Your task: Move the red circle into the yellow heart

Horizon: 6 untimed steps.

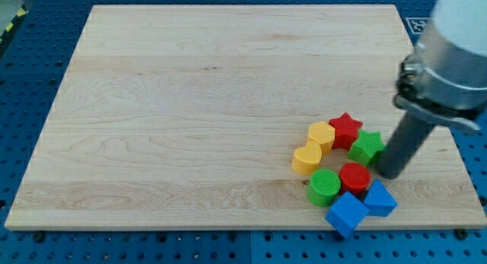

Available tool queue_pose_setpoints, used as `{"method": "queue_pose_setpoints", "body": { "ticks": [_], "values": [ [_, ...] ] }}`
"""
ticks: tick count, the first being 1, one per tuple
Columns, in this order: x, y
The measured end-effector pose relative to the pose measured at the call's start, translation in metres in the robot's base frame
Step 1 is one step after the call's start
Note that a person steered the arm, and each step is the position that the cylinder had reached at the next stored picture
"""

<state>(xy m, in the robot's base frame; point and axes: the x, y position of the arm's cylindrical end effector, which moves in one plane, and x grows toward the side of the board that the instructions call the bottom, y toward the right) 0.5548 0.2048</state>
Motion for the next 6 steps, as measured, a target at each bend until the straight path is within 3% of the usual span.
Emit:
{"method": "queue_pose_setpoints", "body": {
  "ticks": [1,2,3,5,6],
  "values": [
    [0.014,0.077],
    [0.063,0.098],
    [0.063,0.098],
    [0.064,0.039],
    [0.034,-0.035]
  ]
}}
